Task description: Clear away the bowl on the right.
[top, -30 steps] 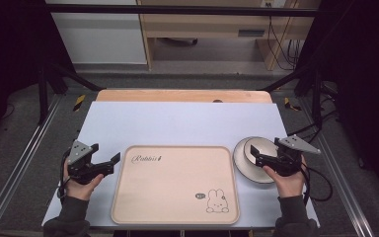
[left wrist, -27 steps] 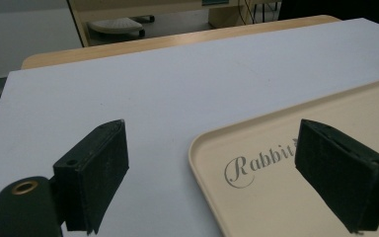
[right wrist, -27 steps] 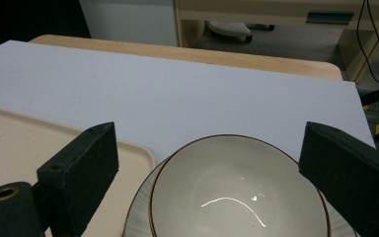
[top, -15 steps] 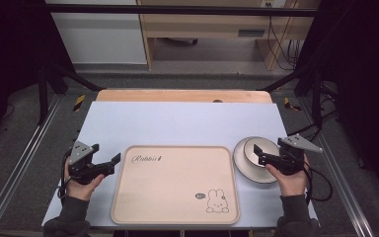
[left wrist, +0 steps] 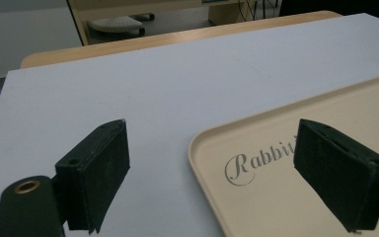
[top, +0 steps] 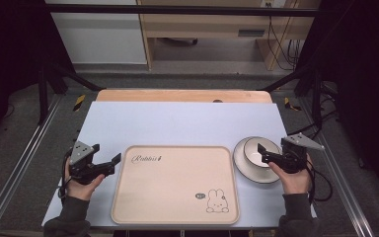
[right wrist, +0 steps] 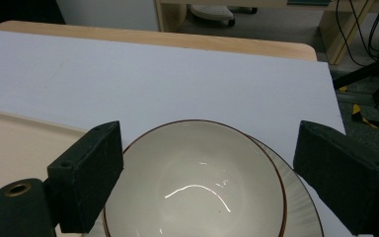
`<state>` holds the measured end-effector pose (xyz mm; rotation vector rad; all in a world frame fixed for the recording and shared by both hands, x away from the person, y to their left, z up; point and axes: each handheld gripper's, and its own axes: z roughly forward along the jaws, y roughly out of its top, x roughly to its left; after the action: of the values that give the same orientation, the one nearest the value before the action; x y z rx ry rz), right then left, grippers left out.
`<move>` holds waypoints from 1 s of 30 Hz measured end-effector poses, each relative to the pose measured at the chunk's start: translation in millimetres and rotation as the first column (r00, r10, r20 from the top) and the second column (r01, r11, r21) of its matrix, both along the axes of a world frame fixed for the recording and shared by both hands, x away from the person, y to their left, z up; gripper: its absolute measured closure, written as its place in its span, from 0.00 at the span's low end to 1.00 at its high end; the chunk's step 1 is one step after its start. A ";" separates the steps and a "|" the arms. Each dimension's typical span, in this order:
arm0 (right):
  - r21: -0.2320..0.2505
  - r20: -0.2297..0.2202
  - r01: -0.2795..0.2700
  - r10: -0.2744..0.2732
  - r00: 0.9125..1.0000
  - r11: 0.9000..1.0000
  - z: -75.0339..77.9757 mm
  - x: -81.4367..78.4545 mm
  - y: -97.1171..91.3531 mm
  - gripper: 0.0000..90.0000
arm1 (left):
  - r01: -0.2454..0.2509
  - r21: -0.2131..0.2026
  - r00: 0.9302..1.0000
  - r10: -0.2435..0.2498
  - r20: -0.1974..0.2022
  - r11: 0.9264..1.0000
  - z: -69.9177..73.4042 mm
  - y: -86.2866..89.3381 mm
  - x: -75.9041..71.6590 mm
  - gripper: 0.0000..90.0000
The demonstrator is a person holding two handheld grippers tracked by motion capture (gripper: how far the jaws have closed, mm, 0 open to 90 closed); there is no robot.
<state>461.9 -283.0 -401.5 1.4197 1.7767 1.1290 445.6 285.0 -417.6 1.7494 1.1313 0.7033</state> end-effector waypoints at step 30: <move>-0.023 -0.118 0.065 -0.067 0.991 0.998 -18.1 24.0 -16.8 0.30 | 0.002 0.007 1.000 -0.002 -0.004 1.000 -1.9 -0.7 0.8 0.16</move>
<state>485.8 -299.8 -419.6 1.5515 1.8028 1.0100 446.4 284.3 -419.5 1.7582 1.1314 0.7031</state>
